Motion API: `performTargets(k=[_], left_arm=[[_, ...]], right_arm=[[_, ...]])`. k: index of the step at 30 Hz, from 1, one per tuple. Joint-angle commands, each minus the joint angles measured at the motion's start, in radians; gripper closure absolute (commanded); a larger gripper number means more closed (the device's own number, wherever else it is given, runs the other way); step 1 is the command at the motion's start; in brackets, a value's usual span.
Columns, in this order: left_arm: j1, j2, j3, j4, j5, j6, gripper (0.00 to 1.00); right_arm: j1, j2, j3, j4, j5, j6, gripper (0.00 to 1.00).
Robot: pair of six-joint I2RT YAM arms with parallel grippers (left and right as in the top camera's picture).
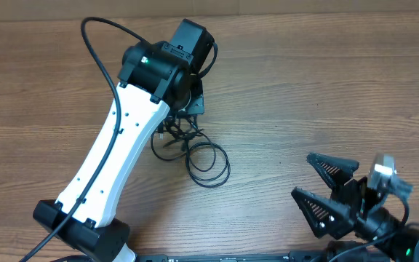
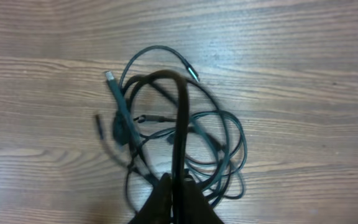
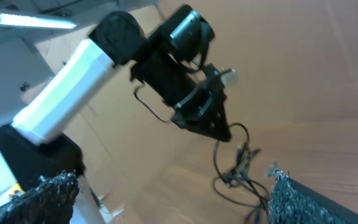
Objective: Untangle cables
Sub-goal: 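Move the right gripper over the loosened cable pile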
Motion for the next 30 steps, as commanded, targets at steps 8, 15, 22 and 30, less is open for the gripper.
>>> performTargets(k=[8, 15, 22, 30], left_arm=[[0.035, 0.003, -0.087, 0.021, 0.078, -0.009, 0.96], [0.049, 0.003, -0.087, 0.009, 0.119, 0.055, 0.51], [0.050, 0.001, -0.086, 0.015, 0.247, 0.142, 0.00], [0.062, -0.055, 0.034, 0.020, 0.254, 0.137, 0.00]], right_arm=[[-0.002, 0.312, 0.299, -0.426, -0.077, -0.312, 0.00], [-0.002, 0.352, 0.299, -0.439, -0.133, -0.260, 0.00], [-0.002, 0.352, 0.294, -0.439, -0.145, -0.060, 0.00], [-0.002, 0.357, 0.293, -0.488, -0.109, -0.040, 0.00]])
